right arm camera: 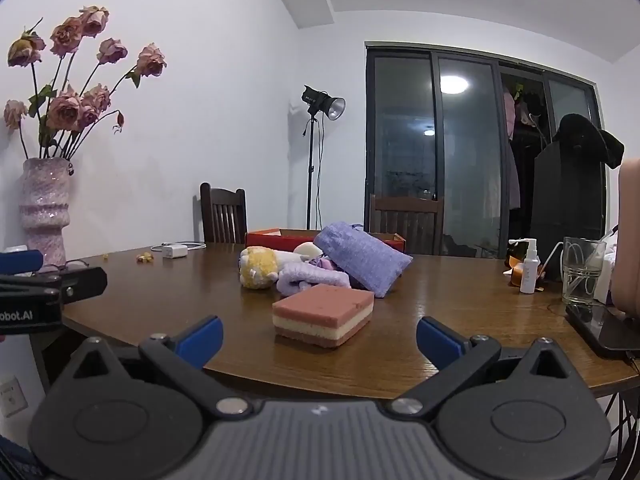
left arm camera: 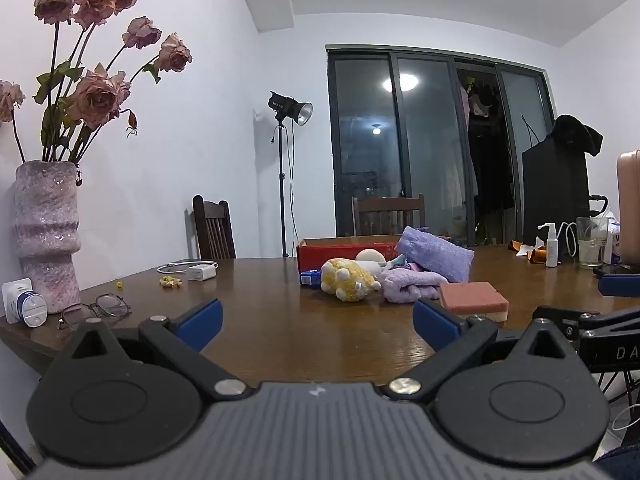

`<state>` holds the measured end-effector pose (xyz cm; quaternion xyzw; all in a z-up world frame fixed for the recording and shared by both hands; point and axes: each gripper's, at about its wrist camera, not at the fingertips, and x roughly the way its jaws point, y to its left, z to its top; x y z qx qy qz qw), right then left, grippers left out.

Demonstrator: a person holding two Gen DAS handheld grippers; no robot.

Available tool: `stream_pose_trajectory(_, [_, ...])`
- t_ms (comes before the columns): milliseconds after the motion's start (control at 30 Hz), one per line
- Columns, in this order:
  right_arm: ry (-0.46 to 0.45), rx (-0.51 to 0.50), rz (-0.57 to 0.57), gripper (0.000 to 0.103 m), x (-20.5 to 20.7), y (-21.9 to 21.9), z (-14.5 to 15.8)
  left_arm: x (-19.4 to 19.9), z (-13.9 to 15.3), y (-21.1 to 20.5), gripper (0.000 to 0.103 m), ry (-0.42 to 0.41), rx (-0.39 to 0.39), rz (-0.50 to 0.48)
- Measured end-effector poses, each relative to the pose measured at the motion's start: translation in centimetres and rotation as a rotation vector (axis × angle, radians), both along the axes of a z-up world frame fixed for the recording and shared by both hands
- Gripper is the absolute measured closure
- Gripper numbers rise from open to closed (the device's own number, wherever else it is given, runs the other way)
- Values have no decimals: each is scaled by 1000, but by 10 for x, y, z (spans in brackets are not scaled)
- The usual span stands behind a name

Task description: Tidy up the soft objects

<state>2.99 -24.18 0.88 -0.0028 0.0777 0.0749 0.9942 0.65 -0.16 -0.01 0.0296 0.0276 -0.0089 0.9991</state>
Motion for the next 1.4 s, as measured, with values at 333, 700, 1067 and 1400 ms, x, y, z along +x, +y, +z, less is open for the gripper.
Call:
stream_pose_trajectory(333, [-8,-14,12,0,-3,2,-2,-1,-2,1,0,2,-7,-8])
stream_pose_trajectory(700, [-8,6,5,0,-3,0,-5,-2,-5,2,0,17,-16,-12])
stream_pose_trajectory(1067, [-8,5,6,0,-3,0,-5,-1,-8,0,0,31,-15,-16])
stream_pose_trajectory(1400, [-7,7,7,0,-4,2,-8,-1,-8,-1,0,28,-12,-16])
